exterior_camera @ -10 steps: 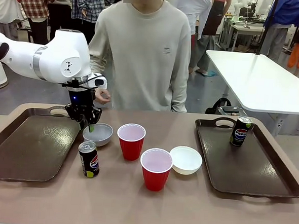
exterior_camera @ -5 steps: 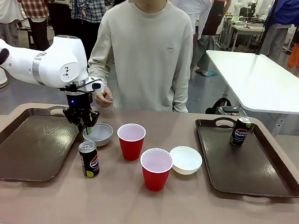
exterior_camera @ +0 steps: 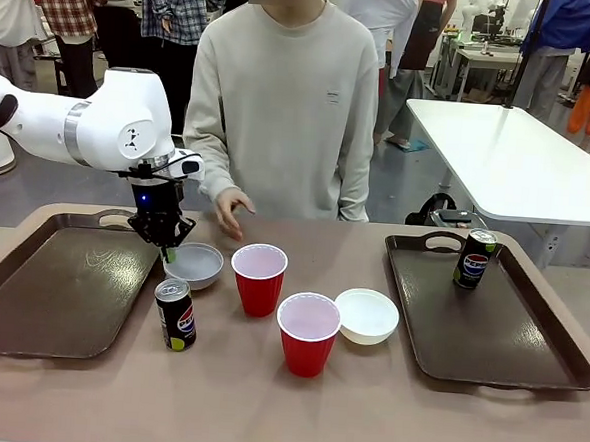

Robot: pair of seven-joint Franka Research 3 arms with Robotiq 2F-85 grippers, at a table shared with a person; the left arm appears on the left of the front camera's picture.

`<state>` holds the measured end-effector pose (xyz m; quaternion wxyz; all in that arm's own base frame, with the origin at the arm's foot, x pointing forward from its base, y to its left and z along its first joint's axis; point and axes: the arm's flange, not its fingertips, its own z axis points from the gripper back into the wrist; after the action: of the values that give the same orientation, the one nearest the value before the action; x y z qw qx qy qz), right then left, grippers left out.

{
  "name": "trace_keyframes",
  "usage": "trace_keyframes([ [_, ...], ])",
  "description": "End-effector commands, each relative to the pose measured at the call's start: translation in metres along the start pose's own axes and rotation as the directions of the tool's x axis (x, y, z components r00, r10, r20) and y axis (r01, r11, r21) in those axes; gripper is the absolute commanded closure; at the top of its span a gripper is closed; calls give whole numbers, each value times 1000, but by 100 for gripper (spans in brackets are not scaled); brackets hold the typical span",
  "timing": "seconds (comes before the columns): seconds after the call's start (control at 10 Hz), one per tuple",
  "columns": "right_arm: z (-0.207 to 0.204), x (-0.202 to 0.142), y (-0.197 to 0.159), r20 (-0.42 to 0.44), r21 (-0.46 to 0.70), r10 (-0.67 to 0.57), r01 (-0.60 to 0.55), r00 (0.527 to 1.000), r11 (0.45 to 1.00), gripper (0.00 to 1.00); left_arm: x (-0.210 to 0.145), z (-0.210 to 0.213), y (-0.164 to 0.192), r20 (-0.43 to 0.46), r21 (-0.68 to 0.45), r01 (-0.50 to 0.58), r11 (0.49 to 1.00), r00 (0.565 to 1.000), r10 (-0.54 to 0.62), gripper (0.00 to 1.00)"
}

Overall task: Prepare tableware on both trays.
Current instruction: Pick up a Picnic Bowl from the table and place it on a Handle tray.

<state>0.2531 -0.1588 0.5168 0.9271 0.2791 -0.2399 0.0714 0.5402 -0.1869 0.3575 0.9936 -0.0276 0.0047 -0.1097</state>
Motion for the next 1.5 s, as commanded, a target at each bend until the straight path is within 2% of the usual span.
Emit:
trace_keyframes([
  [0.0, -1, -1, -2, -1, 4, -3, 3, 1000, 1000, 0, -28, 41, 2, 57, -83, -10, 997, 998, 15, 100],
  [0.2, -1, -1, -2, -1, 4, -3, 3, 1000, 1000, 0, -80, 111, 19, 163, -112, -7, 994, 986, 25, 100],
  [0.4, -1, -1, -2, -1, 4, -3, 3, 1000, 1000, 0, -130, 159, 65, 346, -19, -42, 999, 937, 46, 100],
  [0.5, -1, -1, -2, -1, 4, -3, 3, 1000, 1000, 0, -143, 168, 88, 371, 15, -80, 997, 926, 68, 100],
  [0.7, -1, -1, -2, -1, 4, -3, 3, 1000, 1000, 0, -155, 175, 125, 369, 35, -153, 988, 920, 129, 100],
  [0.8, -1, -1, -2, -1, 4, -3, 3, 1000, 1000, 0, -149, 169, 137, 357, 62, -207, 976, 918, 172, 100],
  [0.9, -1, -1, -2, -1, 4, -3, 3, 1000, 1000, 0, -160, 191, 118, 370, 8, -136, 991, 921, 124, 100],
  [1.2, -1, -1, -2, -1, 4, -3, 3, 1000, 1000, 0, -160, 191, 118, 370, 8, -136, 991, 921, 124, 100],
  [1.3, -1, -1, -2, -1, 4, -3, 3, 1000, 1000, 0, -160, 186, 125, 368, 28, -143, 989, 922, 123, 96],
  [1.4, -1, -1, -2, -1, 4, -3, 3, 1000, 1000, 0, -155, 165, 139, 303, 13, -134, 991, 945, 124, 96],
])
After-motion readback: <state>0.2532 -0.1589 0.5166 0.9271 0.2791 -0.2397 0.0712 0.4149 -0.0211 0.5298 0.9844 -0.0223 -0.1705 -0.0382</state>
